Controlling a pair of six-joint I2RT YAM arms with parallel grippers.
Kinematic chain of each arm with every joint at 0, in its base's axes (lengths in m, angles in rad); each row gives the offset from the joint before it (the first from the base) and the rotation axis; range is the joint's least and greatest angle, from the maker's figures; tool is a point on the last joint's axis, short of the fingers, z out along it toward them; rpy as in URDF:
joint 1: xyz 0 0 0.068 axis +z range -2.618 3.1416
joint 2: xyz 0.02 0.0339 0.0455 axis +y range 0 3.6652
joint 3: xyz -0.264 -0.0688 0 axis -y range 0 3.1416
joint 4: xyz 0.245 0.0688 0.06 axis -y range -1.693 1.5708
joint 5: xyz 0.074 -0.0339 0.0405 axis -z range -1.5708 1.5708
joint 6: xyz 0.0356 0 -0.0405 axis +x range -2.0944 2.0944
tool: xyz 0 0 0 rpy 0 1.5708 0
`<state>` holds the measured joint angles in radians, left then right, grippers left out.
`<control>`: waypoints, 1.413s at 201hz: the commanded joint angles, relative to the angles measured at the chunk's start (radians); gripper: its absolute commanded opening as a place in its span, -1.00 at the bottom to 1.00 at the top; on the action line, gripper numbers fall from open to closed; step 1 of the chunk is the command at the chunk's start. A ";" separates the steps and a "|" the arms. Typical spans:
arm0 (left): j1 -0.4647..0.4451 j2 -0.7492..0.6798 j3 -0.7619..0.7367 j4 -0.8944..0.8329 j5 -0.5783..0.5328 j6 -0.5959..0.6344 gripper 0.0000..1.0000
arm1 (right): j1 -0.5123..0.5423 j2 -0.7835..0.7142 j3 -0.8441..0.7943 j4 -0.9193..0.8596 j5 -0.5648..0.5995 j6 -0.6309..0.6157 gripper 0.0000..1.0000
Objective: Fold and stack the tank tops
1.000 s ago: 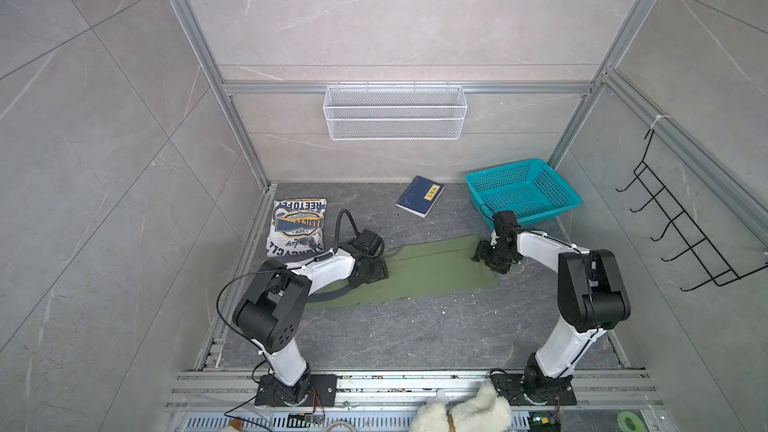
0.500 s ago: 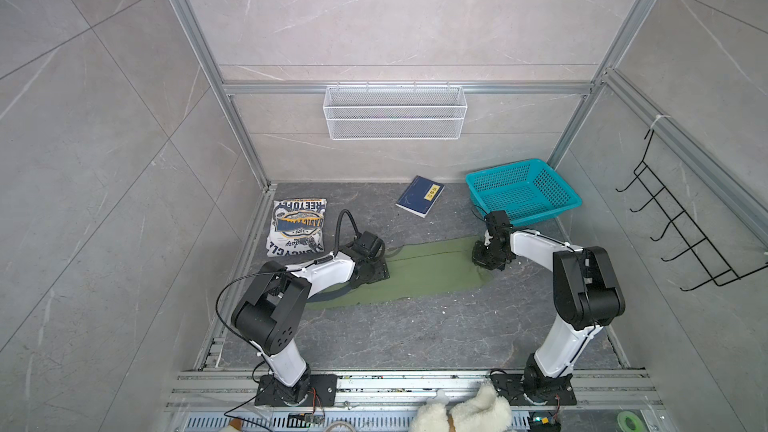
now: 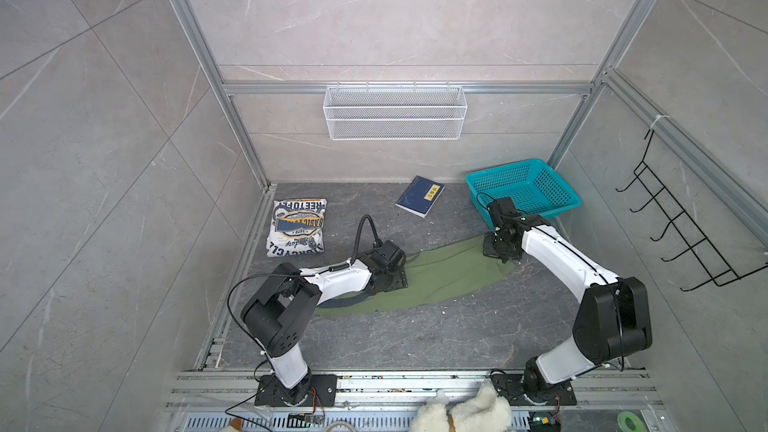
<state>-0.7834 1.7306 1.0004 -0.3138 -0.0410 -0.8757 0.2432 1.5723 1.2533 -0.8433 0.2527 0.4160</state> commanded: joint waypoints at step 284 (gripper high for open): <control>0.084 -0.747 -0.528 -0.084 -0.246 -0.179 0.63 | 0.744 0.458 0.495 -0.043 -0.063 0.311 -0.90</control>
<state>-0.7059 0.9752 0.4713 -0.4072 -0.2657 -1.0458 0.9817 1.9984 1.7115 -0.8715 0.1688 0.6876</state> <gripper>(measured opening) 0.816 0.073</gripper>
